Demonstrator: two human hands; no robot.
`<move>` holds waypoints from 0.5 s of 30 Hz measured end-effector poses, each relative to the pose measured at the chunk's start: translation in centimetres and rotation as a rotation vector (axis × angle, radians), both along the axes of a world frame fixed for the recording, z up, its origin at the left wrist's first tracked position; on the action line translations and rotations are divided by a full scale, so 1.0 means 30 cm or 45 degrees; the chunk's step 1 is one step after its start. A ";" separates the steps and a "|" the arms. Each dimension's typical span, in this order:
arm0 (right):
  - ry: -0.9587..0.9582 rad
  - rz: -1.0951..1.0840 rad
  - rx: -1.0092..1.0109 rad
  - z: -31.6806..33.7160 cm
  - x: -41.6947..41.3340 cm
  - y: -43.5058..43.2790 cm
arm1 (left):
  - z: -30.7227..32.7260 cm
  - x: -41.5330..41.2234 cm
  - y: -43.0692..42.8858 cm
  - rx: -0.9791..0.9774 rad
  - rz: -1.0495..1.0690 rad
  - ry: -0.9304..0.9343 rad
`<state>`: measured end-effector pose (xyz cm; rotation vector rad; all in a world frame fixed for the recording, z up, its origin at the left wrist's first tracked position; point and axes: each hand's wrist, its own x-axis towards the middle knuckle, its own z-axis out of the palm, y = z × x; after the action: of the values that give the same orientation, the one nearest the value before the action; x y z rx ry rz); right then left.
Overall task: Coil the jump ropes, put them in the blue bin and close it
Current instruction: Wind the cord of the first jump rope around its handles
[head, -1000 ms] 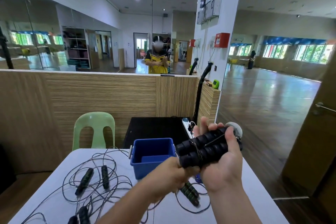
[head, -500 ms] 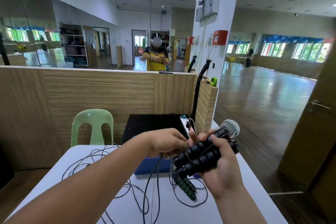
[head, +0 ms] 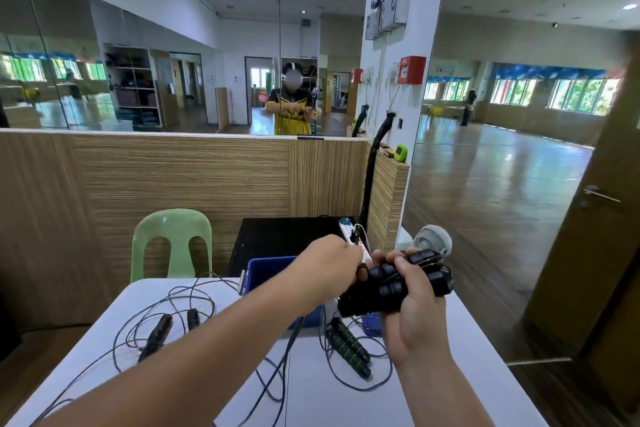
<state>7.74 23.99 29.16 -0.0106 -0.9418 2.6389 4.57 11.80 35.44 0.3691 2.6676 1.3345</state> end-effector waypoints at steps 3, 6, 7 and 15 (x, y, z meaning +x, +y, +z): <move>0.005 -0.079 -0.080 0.013 -0.015 -0.007 | -0.032 0.063 0.013 -0.077 0.010 0.162; -0.030 -0.168 -0.111 0.012 -0.048 -0.001 | -0.082 0.139 0.031 -0.048 0.029 0.270; -0.040 -0.187 -0.114 0.011 -0.059 0.001 | -0.098 0.161 0.036 -0.002 0.064 0.311; 0.000 -0.127 -0.184 0.050 -0.077 0.030 | -0.230 0.252 0.046 0.132 0.126 0.631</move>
<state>5.44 24.89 30.67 -0.0902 -0.7289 2.6082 12.13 13.19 28.55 0.6661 3.0475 1.5919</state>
